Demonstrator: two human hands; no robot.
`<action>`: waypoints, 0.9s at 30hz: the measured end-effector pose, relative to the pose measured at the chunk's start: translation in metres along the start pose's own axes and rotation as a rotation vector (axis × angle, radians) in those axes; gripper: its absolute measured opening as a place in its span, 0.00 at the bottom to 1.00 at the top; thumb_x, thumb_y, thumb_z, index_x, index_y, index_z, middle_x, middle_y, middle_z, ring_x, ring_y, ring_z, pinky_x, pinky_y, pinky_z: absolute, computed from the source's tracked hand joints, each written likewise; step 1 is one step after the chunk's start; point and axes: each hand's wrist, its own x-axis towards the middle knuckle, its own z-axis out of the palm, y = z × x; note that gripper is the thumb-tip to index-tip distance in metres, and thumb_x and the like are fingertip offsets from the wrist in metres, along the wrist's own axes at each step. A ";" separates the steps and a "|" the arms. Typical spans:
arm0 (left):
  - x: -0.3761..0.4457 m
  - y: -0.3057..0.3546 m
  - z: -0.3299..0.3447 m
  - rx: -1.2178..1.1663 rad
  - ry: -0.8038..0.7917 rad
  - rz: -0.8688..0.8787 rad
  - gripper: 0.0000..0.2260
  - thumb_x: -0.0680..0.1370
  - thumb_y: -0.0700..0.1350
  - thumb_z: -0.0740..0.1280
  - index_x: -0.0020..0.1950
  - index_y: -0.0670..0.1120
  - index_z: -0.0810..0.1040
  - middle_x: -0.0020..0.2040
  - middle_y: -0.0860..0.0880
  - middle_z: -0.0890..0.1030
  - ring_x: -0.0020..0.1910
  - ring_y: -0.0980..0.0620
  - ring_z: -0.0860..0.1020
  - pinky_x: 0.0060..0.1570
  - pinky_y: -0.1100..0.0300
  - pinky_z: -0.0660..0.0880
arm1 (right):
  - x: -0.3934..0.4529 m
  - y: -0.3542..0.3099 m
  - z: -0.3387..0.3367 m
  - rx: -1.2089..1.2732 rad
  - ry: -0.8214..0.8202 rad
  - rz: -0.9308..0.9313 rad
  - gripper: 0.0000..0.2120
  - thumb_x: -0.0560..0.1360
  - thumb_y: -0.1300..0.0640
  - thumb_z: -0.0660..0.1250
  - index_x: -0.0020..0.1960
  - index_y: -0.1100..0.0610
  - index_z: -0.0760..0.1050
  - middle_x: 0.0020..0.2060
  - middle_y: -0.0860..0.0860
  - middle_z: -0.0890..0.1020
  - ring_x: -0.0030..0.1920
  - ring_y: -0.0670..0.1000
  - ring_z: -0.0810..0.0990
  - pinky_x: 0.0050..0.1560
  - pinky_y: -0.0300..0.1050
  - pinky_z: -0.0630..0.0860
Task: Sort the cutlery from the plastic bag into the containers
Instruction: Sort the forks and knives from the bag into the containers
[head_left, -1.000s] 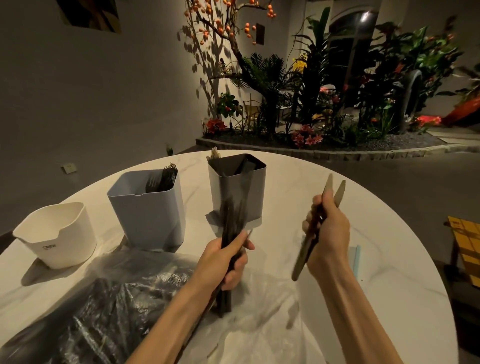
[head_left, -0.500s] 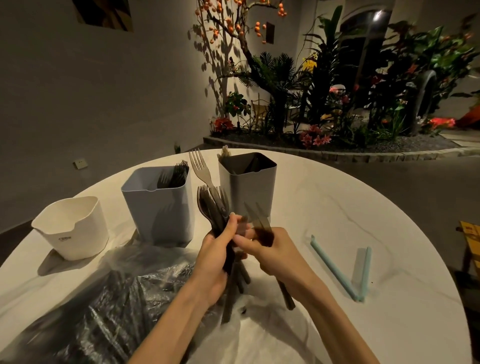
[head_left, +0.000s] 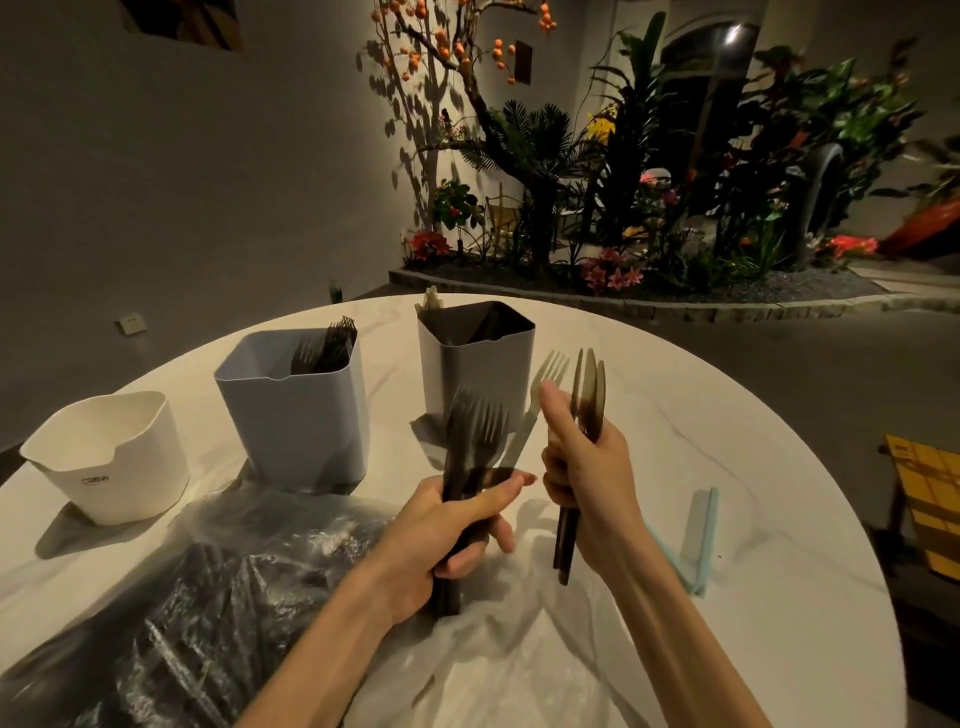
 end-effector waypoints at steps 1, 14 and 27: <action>0.000 0.000 0.000 0.016 0.002 -0.001 0.13 0.74 0.54 0.73 0.54 0.48 0.86 0.35 0.42 0.80 0.22 0.54 0.62 0.28 0.57 0.54 | 0.000 0.001 0.000 0.000 0.058 -0.018 0.18 0.75 0.44 0.73 0.57 0.54 0.76 0.26 0.47 0.68 0.25 0.44 0.65 0.26 0.36 0.66; 0.004 0.002 0.000 -0.256 -0.009 -0.074 0.16 0.82 0.47 0.61 0.59 0.35 0.79 0.42 0.40 0.79 0.28 0.53 0.69 0.21 0.65 0.63 | 0.007 -0.010 -0.024 0.121 0.023 -0.032 0.11 0.80 0.54 0.68 0.44 0.61 0.79 0.25 0.48 0.65 0.24 0.44 0.61 0.24 0.36 0.61; -0.001 0.006 0.006 -0.149 0.003 -0.040 0.15 0.82 0.49 0.65 0.59 0.37 0.81 0.49 0.35 0.84 0.44 0.37 0.84 0.45 0.49 0.83 | 0.000 0.008 -0.012 -0.371 -0.228 -0.122 0.14 0.78 0.49 0.72 0.45 0.60 0.82 0.27 0.48 0.78 0.27 0.41 0.75 0.29 0.32 0.69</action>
